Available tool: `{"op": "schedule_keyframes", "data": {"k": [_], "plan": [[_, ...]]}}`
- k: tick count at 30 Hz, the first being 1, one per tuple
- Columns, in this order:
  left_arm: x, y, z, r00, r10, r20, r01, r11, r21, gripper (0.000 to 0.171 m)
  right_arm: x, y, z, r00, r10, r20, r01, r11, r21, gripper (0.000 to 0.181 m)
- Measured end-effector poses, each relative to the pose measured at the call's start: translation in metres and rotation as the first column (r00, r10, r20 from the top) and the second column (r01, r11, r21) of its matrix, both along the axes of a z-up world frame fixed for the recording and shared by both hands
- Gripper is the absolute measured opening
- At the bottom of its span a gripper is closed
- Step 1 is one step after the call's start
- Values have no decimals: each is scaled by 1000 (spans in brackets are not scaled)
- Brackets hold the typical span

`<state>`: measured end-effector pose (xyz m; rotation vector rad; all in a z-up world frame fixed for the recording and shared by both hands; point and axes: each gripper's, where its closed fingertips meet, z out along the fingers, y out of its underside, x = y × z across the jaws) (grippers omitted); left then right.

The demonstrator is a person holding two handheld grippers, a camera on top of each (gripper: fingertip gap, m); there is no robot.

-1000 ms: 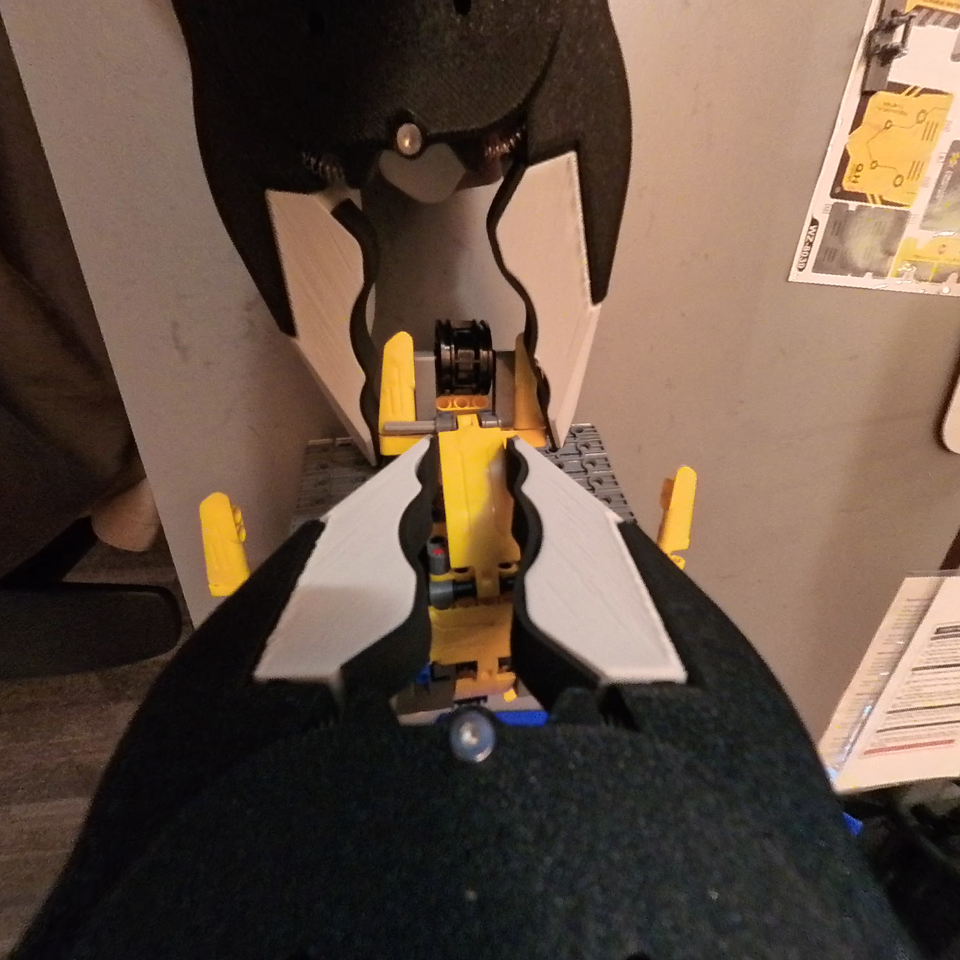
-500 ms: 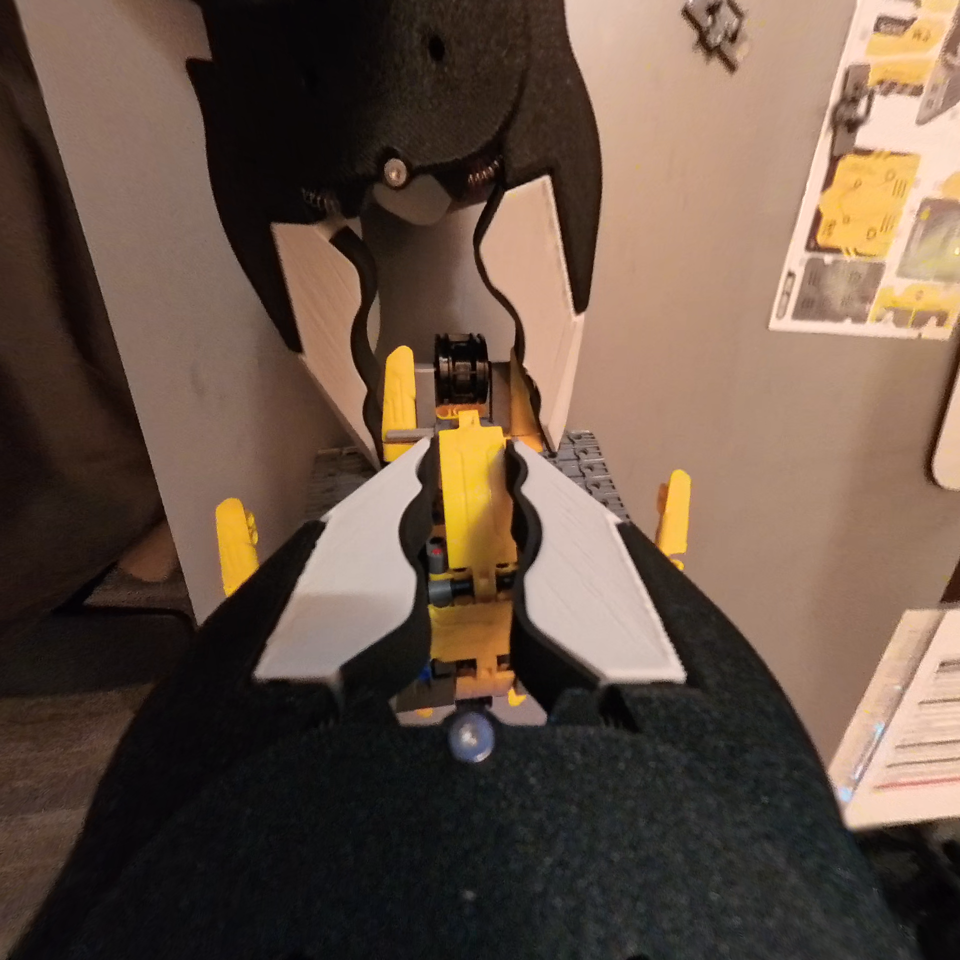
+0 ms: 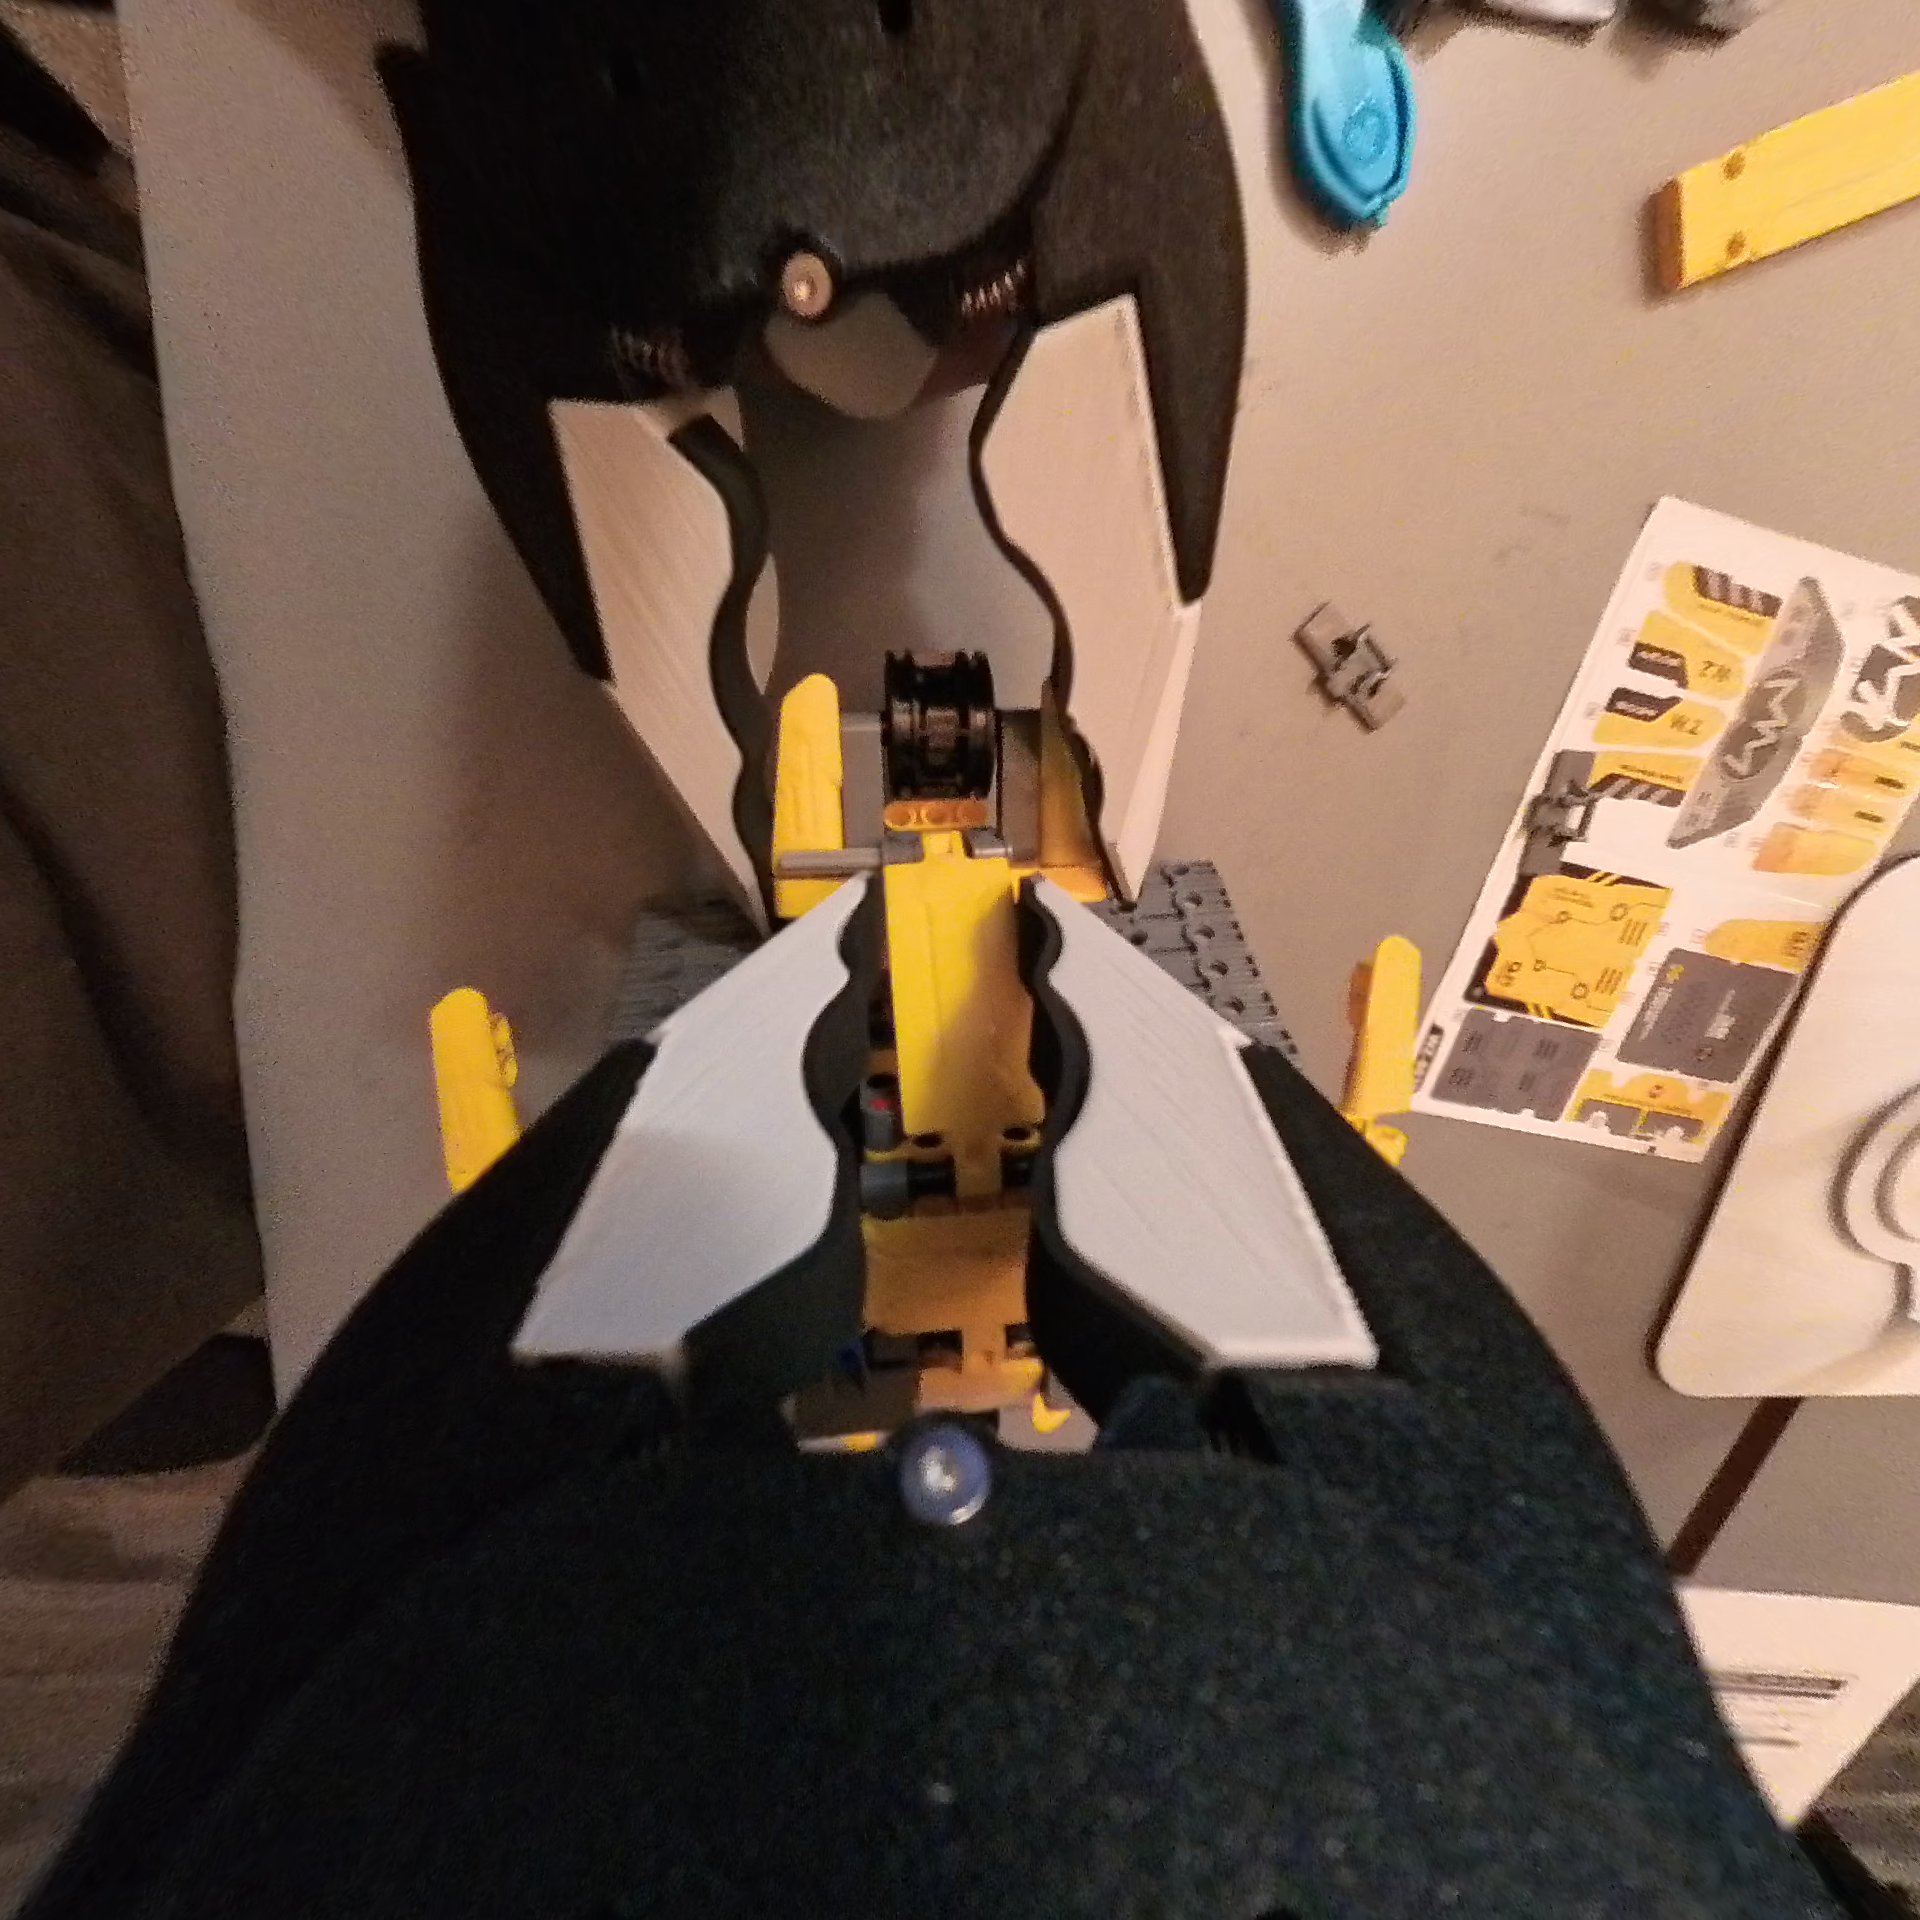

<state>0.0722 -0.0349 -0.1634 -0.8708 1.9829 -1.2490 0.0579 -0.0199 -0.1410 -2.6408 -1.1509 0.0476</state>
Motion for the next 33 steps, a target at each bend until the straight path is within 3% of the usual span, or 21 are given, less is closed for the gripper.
{"op": "schedule_keyframes", "data": {"k": [7, 13, 21, 29, 33], "plan": [[1, 3, 0, 1000, -8, -16, 8, 1000, -21, 73, -1, 8, 11, 994, -42, -101, 56, 989, 138, 24], [2, 1, 1, 1000, -14, -4, 14, 1000, -12, 74, 1, 5, 12, 1000, -7, -8, 9, 981, 194, 24], [3, 1, 2, 1000, -9, 7, 9, 1000, -9, 74, 2, 4, 12, 998, -34, -57, 44, 984, 175, 24], [3, -7, -1, 1000, -28, 4, 27, 1000, 9, 74, 2, -3, 12, 999, -47, 16, 43, 979, 197, 25], [2, -8, -1, 1000, -13, 7, 13, 1000, 15, 74, 8, 2, 19, 991, -89, 97, 55, 949, 310, 38]]}}
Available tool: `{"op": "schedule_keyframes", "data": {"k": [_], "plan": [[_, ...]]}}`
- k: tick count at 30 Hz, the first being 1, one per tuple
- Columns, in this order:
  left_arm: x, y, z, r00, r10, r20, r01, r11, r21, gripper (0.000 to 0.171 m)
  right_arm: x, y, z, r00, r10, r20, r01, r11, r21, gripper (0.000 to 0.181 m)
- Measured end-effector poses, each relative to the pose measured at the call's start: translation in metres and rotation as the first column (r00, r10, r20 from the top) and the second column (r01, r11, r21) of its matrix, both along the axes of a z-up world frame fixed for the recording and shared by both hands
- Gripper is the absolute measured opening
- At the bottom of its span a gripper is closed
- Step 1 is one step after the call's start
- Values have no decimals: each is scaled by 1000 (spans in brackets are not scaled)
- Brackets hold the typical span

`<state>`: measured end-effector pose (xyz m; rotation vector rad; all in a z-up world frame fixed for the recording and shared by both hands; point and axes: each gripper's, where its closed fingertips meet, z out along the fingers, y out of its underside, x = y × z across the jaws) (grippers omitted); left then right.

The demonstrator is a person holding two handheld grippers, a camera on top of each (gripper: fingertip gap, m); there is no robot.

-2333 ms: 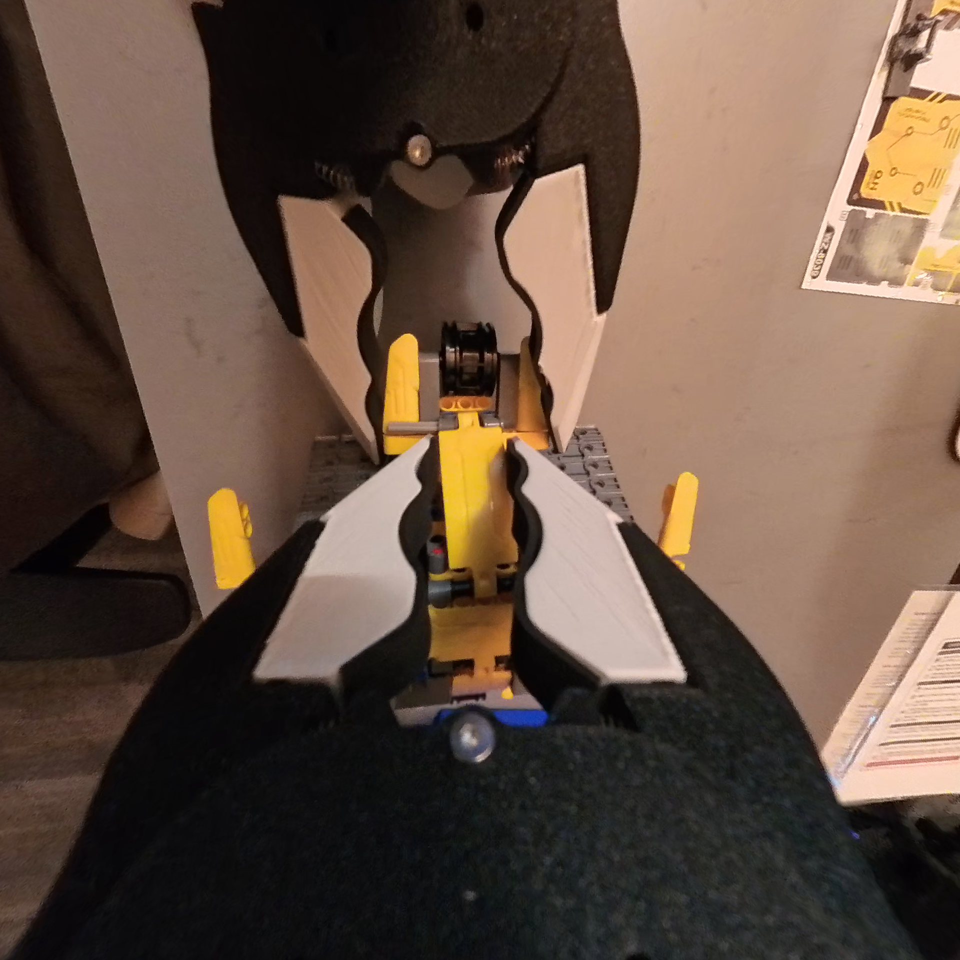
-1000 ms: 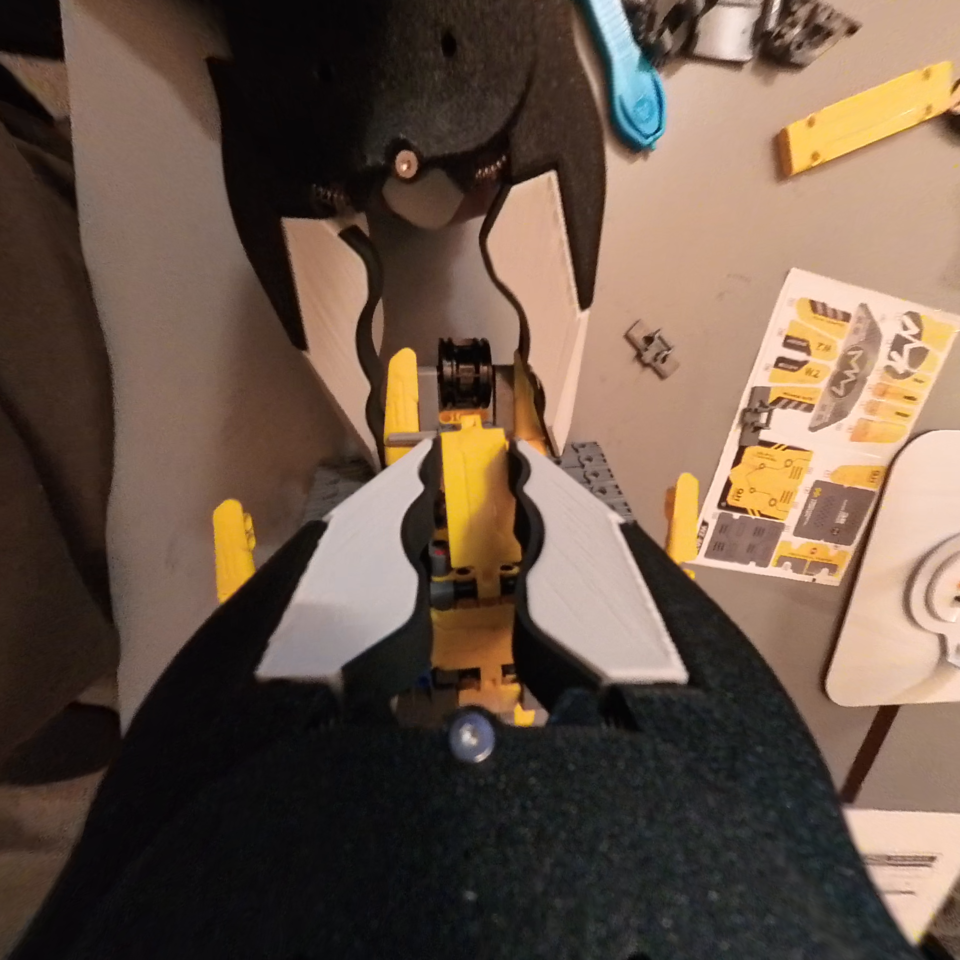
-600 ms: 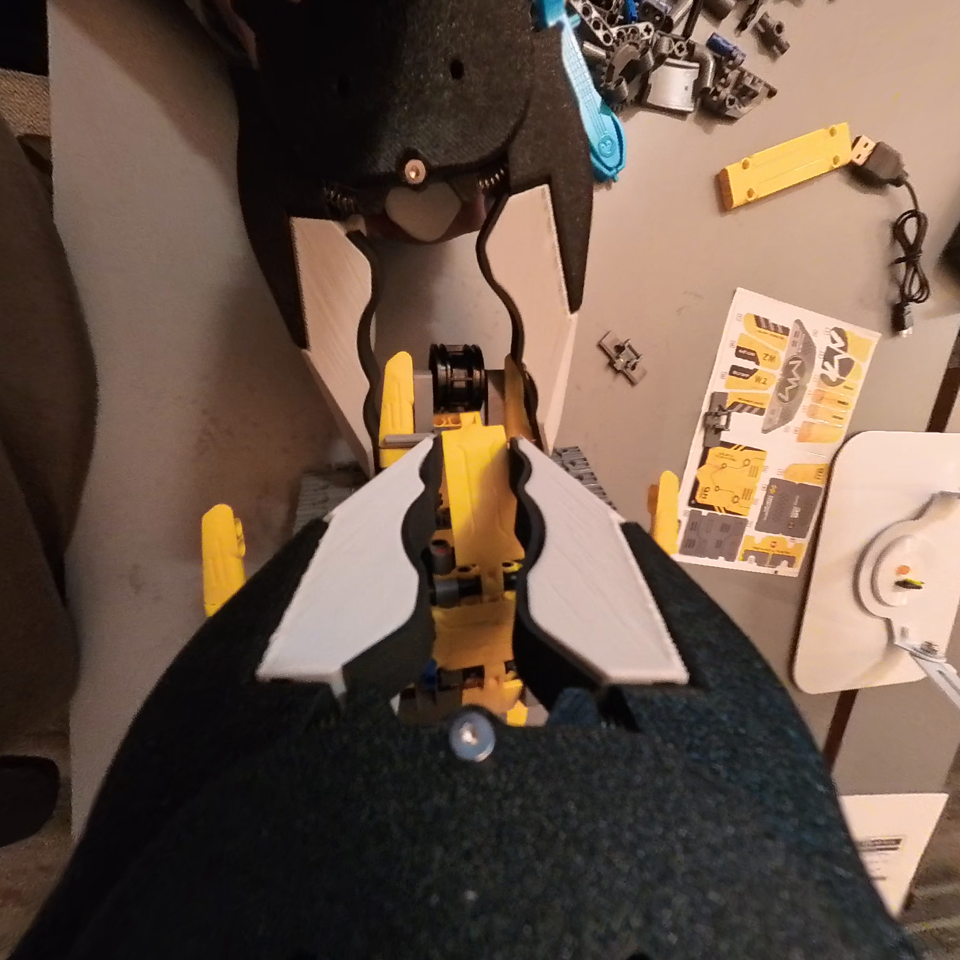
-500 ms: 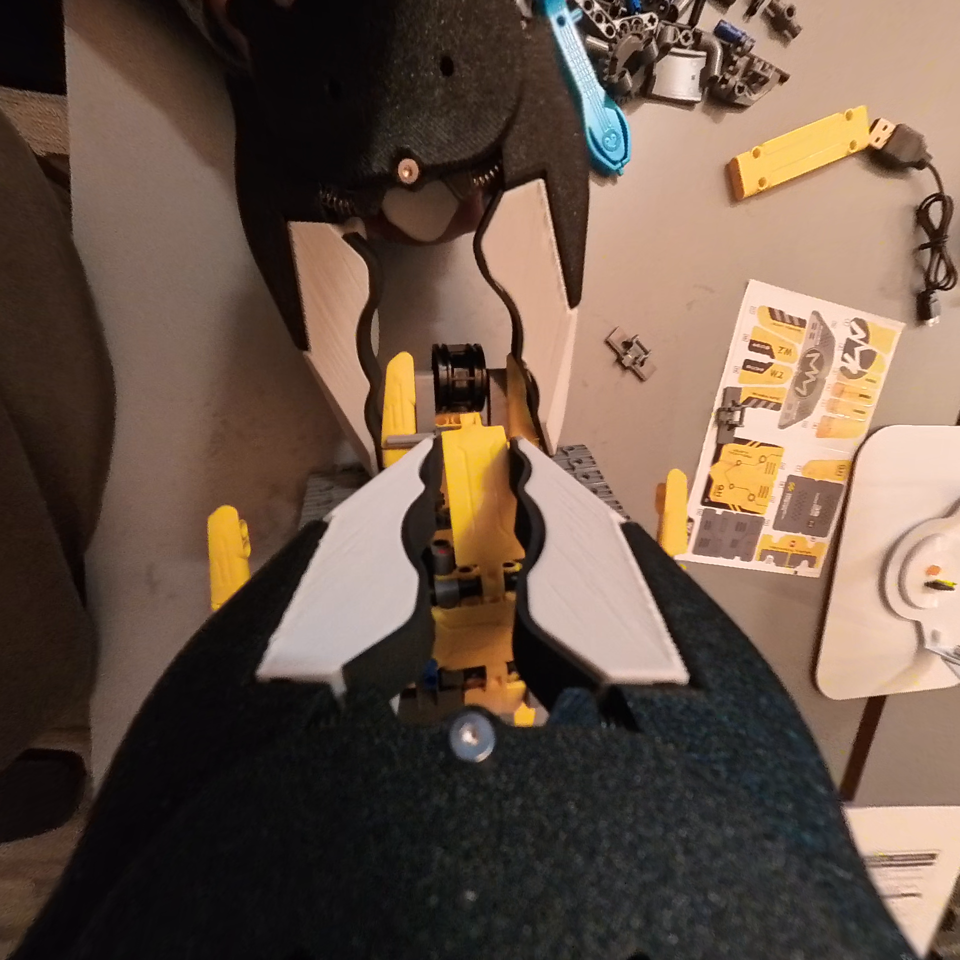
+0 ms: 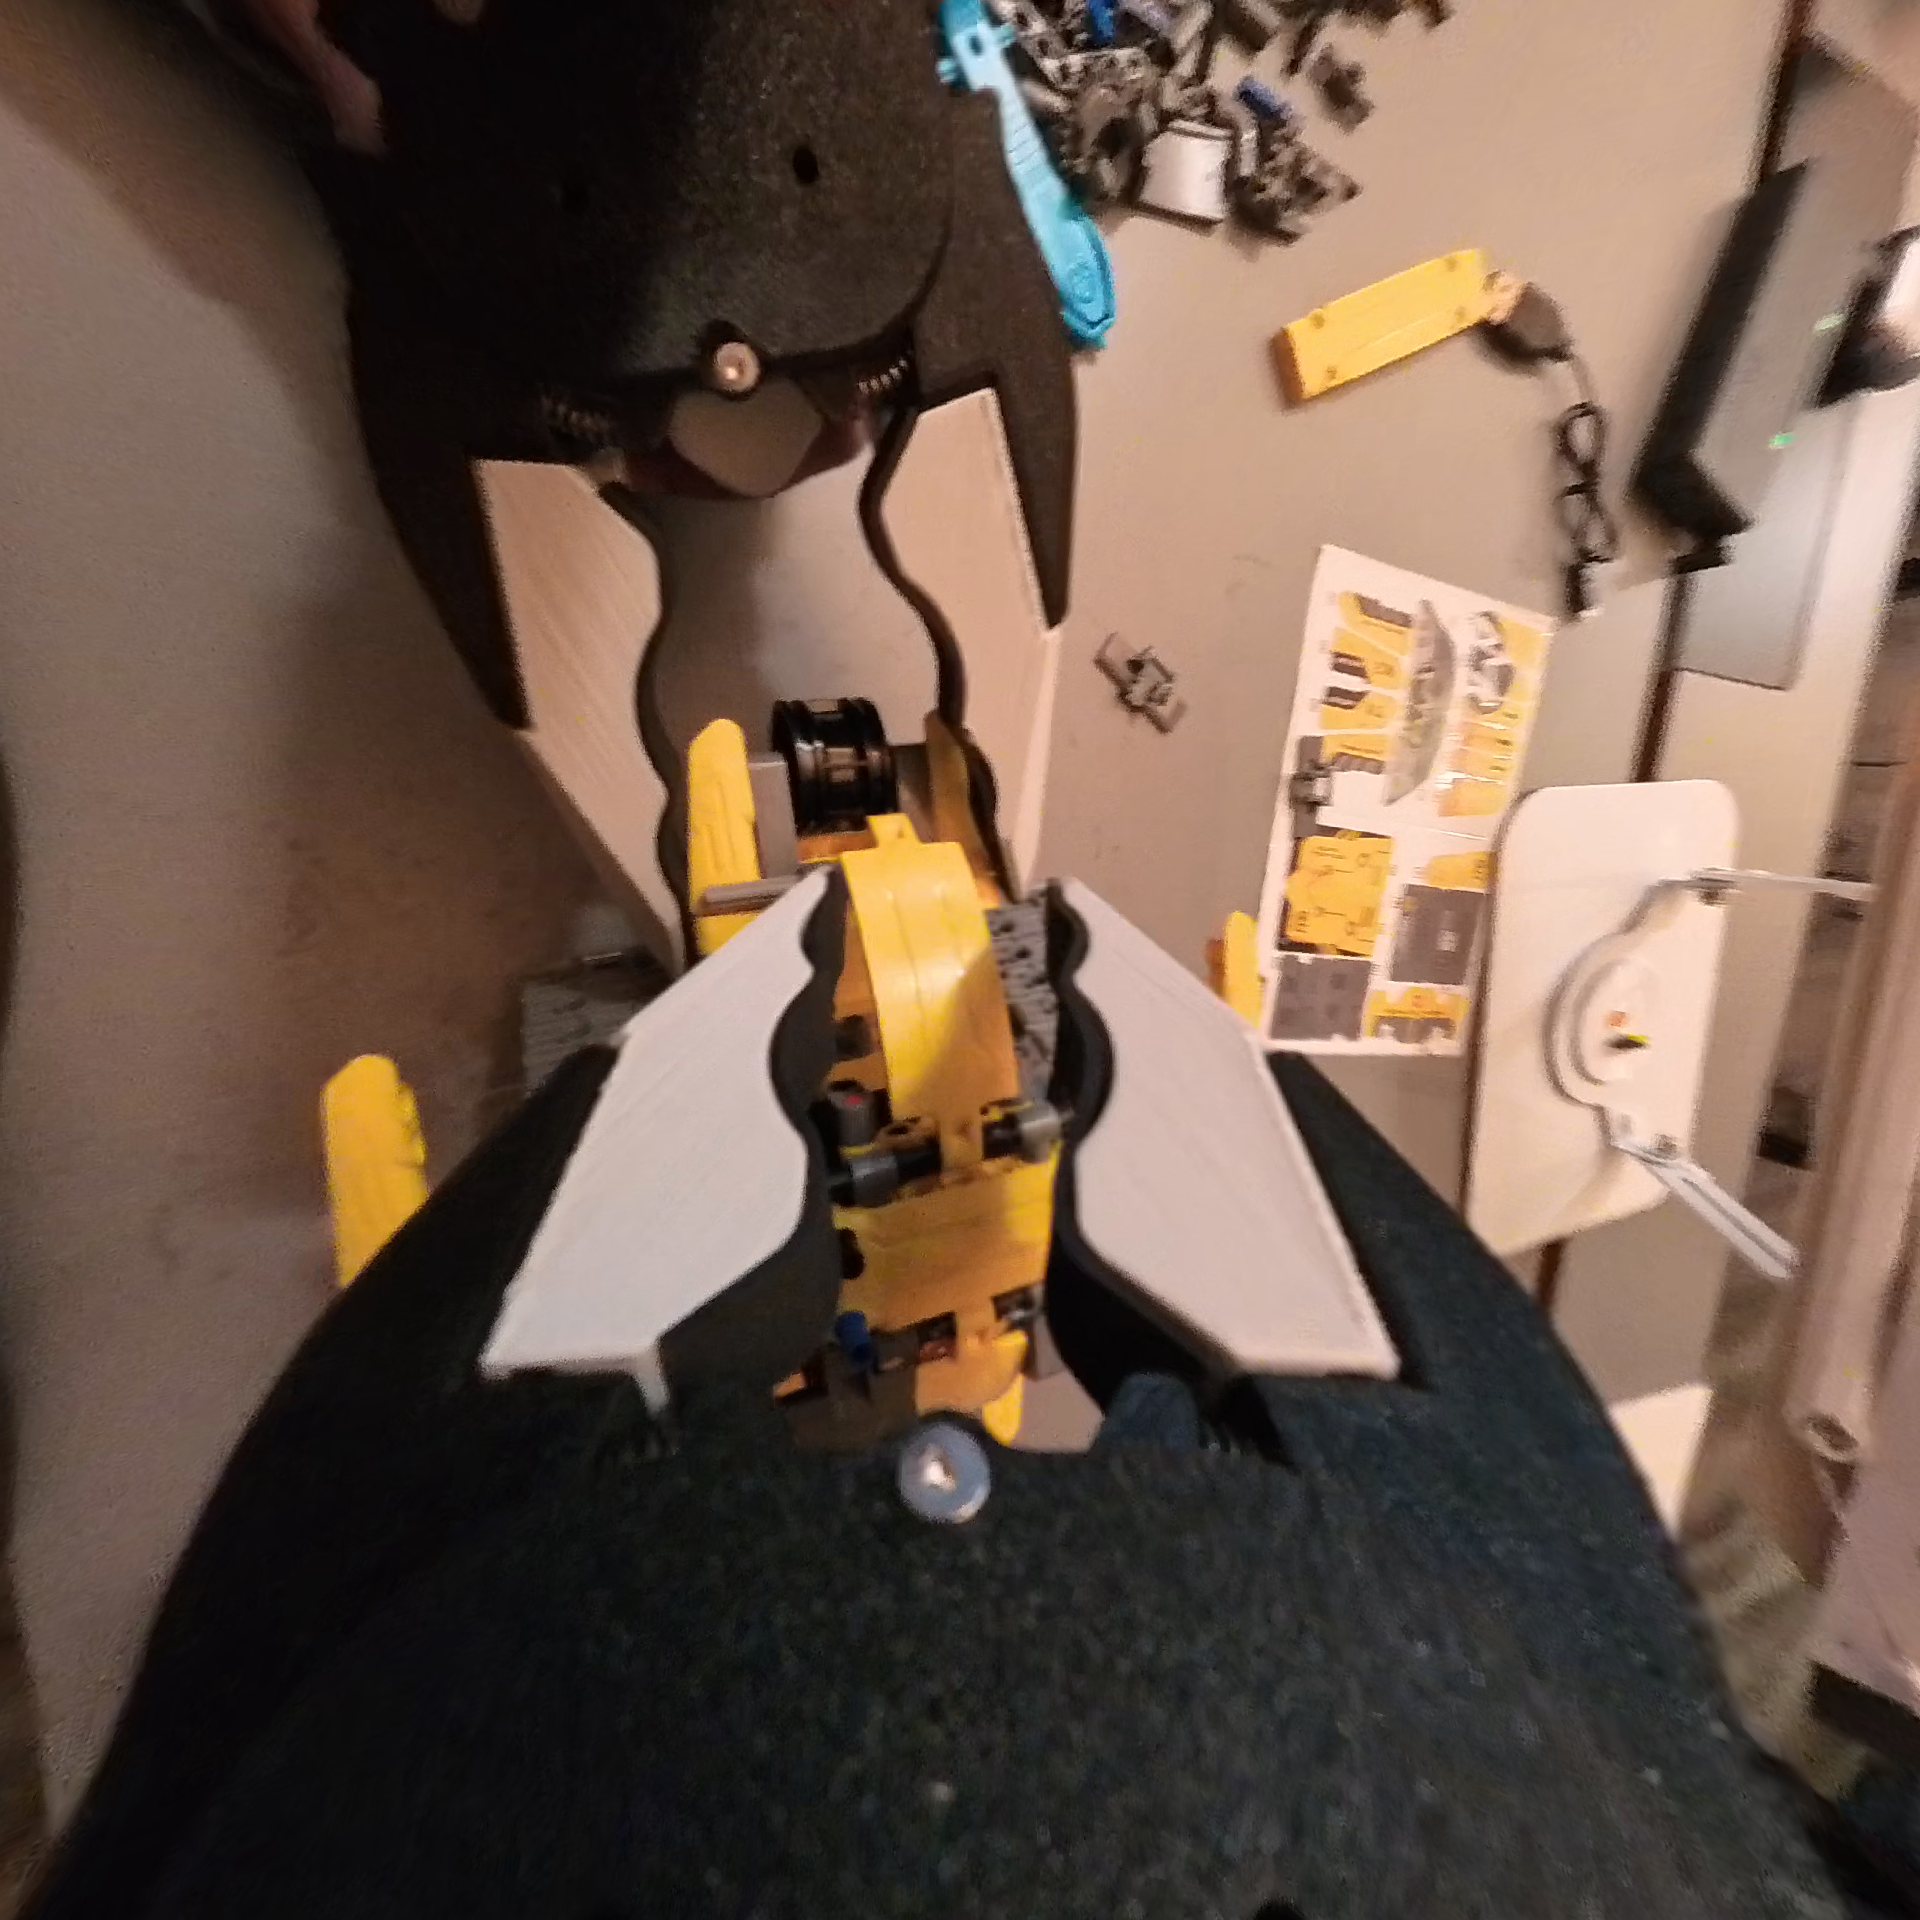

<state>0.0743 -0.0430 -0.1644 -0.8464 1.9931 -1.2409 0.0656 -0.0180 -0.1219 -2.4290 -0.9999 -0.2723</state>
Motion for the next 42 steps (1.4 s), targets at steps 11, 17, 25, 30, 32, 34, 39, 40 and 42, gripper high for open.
{"op": "schedule_keyframes", "data": {"k": [11, 17, 25, 30, 32, 34, 39, 40, 42], "plan": [[-4, -16, 3, 999, 6, 35, -6, 1000, 18, 65, 11, -23, 47, 972, -159, 172, 101, 947, 303, 62], [-4, -20, 5, 999, 29, 35, -30, 1000, 5, 63, -6, -42, 48, 944, -299, -140, 330, 874, 356, 64], [-1, -32, 5, 993, 103, 50, -105, 994, 37, 62, 15, -61, 25, 792, -603, -93, 581, 700, 415, 69], [-4, -41, 7, 990, 125, 68, -129, 990, 48, 56, 29, -77, 4, 705, -705, 72, 613, 658, 437, 72], [-8, -48, 9, 992, 115, 60, -116, 993, 25, 51, 31, -80, 1, 698, -716, 4, 632, 618, 466, 67], [-10, -55, 10, 992, 111, 56, -112, 994, 1, 50, 35, -85, 4, 680, -730, -64, 652, 564, 507, 61], [-18, -72, 8, 998, 18, 68, -19, 1000, 18, 55, 44, -99, 12, 664, -746, 47, 568, 544, 618, 48], [-19, -74, 8, 997, 6, 72, -8, 1000, 27, 58, 46, -99, 15, 668, -734, 126, 500, 567, 654, 51], [-20, -76, 9, 995, -3, 95, -3, 998, 55, 60, 46, -100, 20, 645, -697, 313, 344, 631, 696, 48]]}}
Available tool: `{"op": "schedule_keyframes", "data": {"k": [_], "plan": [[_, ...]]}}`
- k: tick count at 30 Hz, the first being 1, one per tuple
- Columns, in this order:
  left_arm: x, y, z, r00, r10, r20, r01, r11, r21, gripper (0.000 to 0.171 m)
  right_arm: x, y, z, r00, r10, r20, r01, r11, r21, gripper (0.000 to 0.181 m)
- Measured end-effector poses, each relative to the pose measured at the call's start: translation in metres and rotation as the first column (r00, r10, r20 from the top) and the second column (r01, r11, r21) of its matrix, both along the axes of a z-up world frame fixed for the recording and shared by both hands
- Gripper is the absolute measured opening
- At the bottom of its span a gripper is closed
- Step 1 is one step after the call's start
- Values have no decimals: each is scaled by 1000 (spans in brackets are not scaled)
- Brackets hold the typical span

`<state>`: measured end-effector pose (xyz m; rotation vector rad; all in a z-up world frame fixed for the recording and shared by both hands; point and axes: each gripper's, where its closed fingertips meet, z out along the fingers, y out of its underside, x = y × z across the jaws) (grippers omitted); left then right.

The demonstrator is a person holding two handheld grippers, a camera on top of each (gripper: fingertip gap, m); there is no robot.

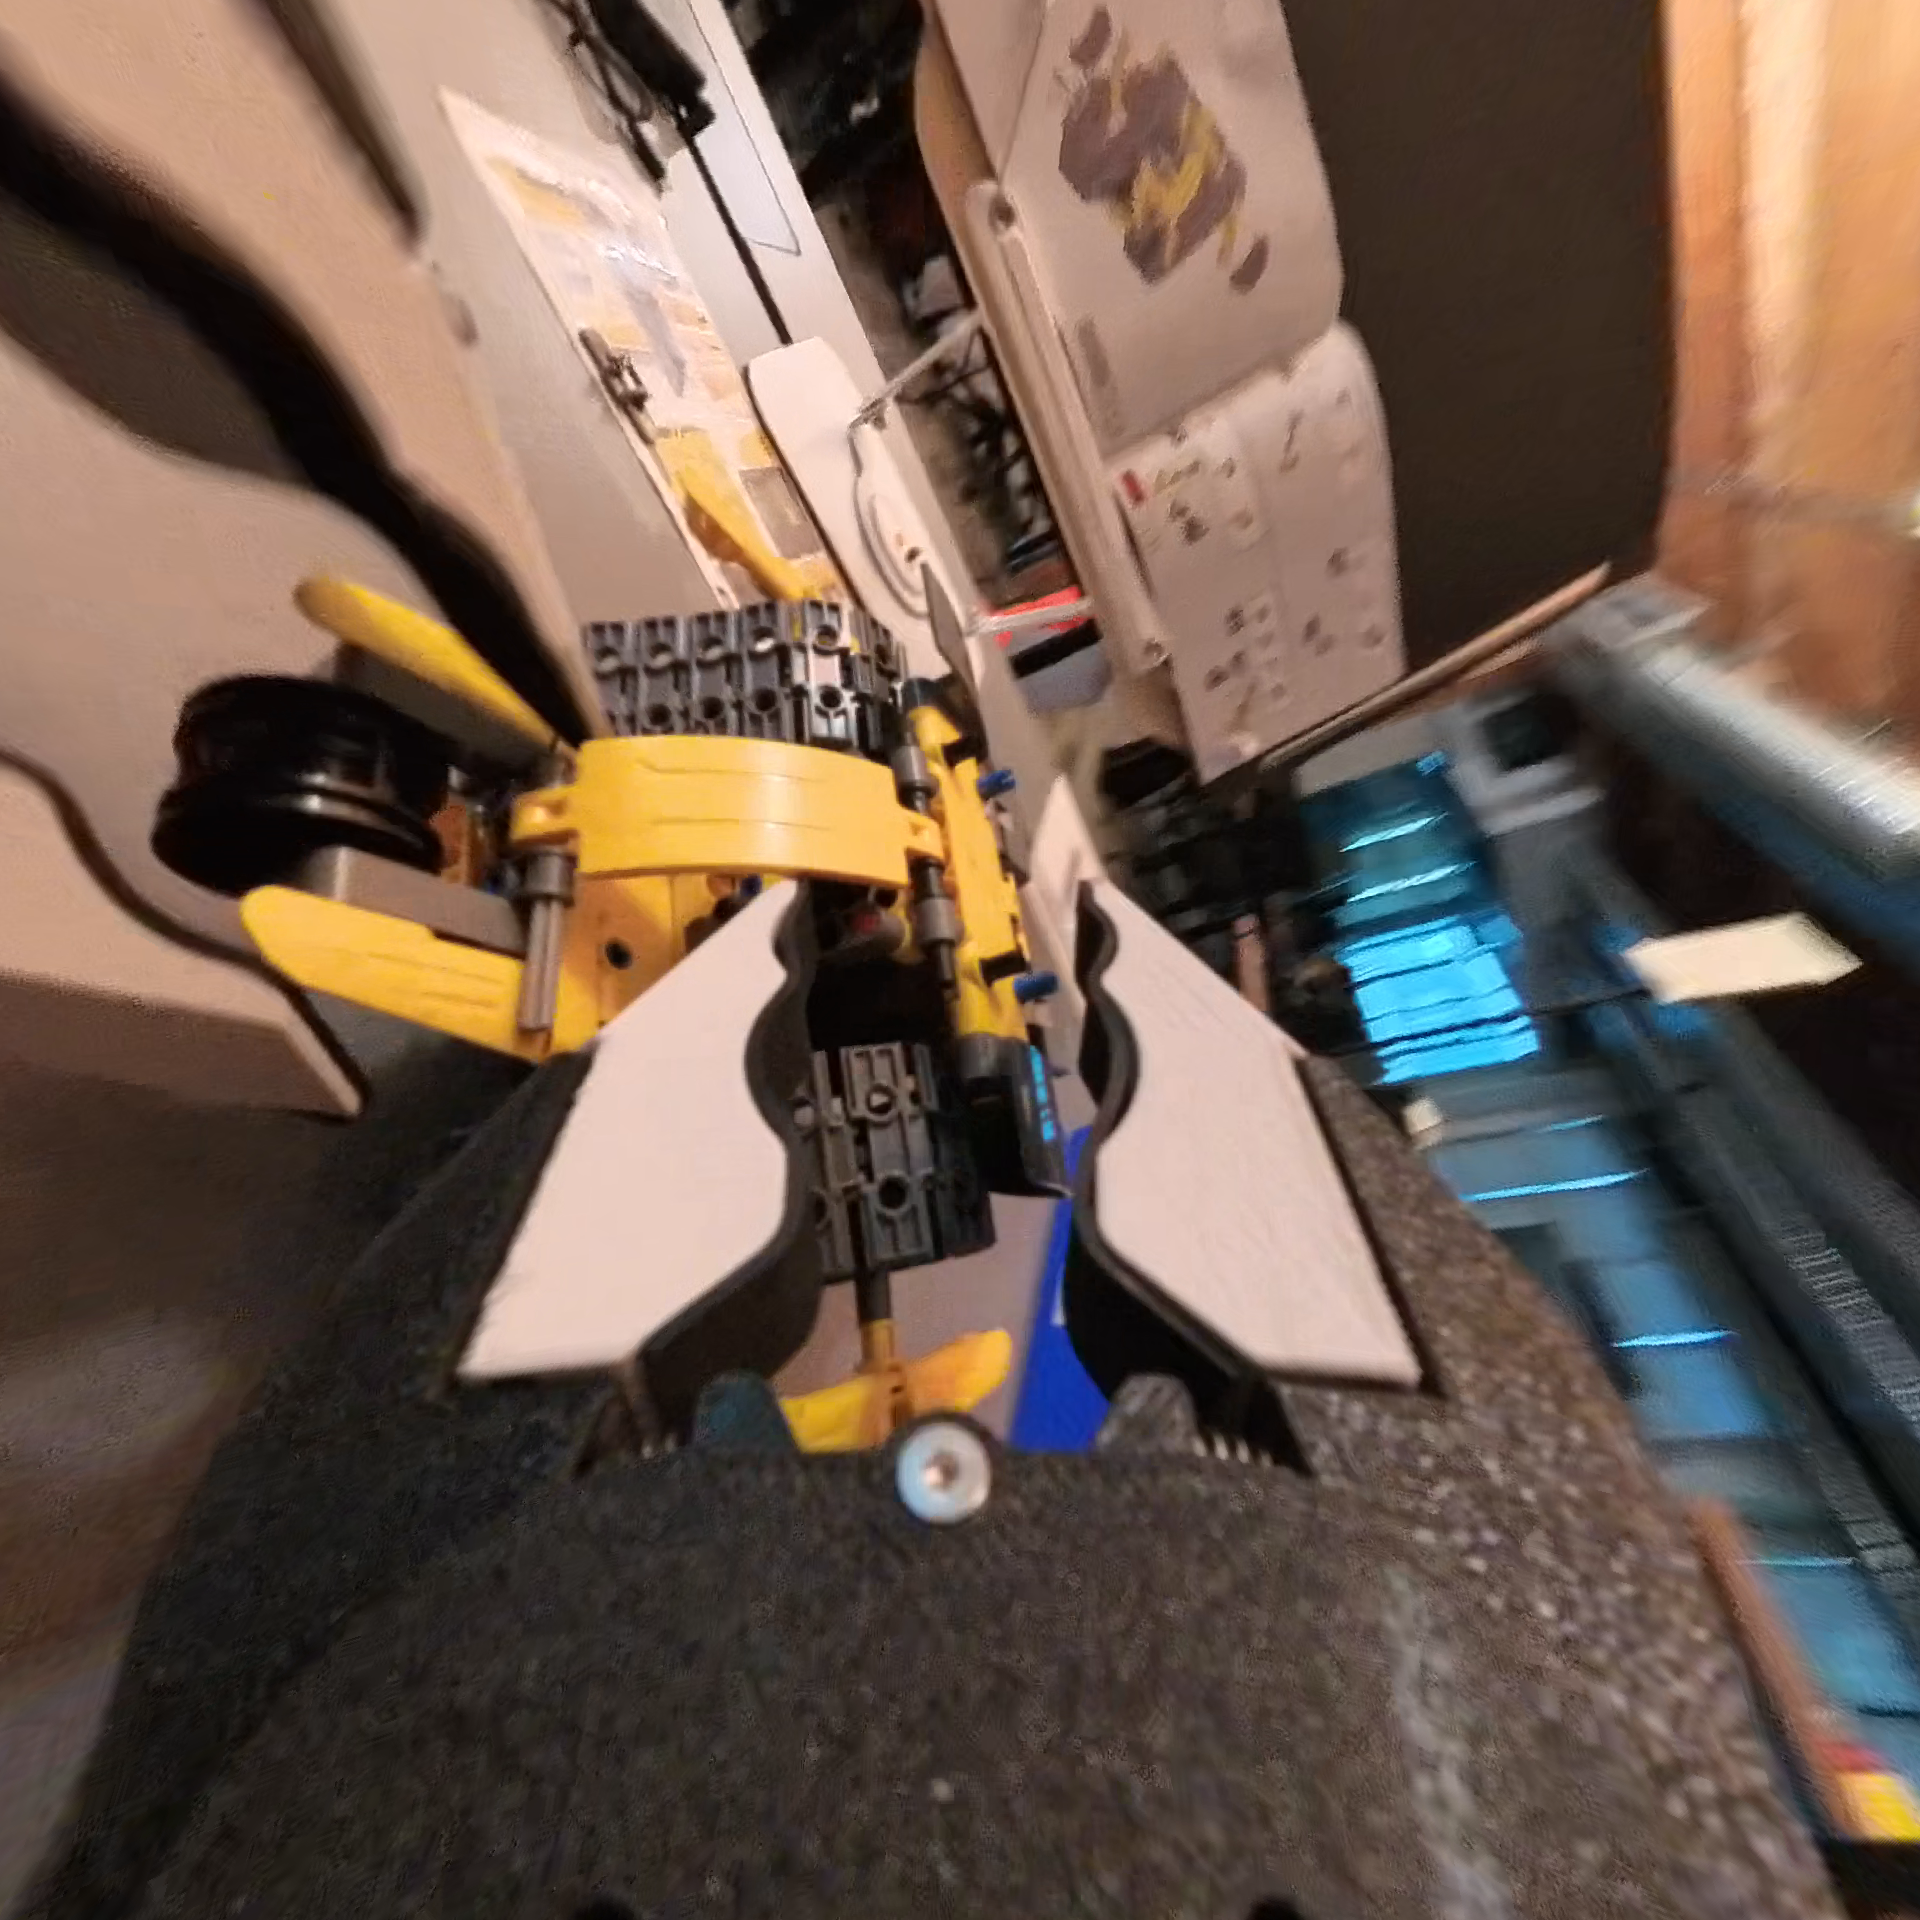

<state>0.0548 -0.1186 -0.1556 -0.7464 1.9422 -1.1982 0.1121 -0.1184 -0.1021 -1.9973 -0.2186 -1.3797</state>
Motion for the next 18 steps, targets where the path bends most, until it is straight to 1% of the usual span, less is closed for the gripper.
{"op": "schedule_keyframes", "data": {"k": [1, 2, 5, 8, 11, 14, 15, 16, 18], "plan": [[1, 0, 1, 1000, 7, 20, -7, 1000, 18, 64, -1, 0, 1, 997, 18, 76, -16, 1000, -27, 47], [2, 2, 2, 999, 21, 45, -23, 999, 39, 69, -2, 1, 1, 992, 34, 121, -29, 999, -41, 44], [7, 5, 4, 994, 51, 98, -58, 996, 73, 83, -5, 3, 0, 983, 83, 162, -74, 995, -59, 36], [9, 1, -4, 999, 37, 29, -38, 999, 33, 91, -5, 5, 1, 978, 138, 156, -128, 989, -70, 36], [11, -1, -9, 1000, 17, -25, -17, 1000, 18, 88, -4, 6, -2, 971, 183, 156, -165, 979, -120, 32], [11, -1, -10, 999, 14, -35, -13, 1000, 19, 85, -8, 11, -5, 945, 229, 234, -189, 965, -184, 30], [11, -1, -10, 999, 15, -37, -15, 1000, 21, 85, -11, 14, -6, 929, 253, 270, -200, 957, -209, 27], [12, -1, -11, 999, 18, -40, -18, 1000, 25, 84, -12, 16, -7, 914, 267, 307, -201, 952, -229, 18], [14, 0, -13, 998, 27, -50, -25, 999, 31, 83, -14, 20, -2, 888, 274, 370, -200, 954, -225, 7]]}}
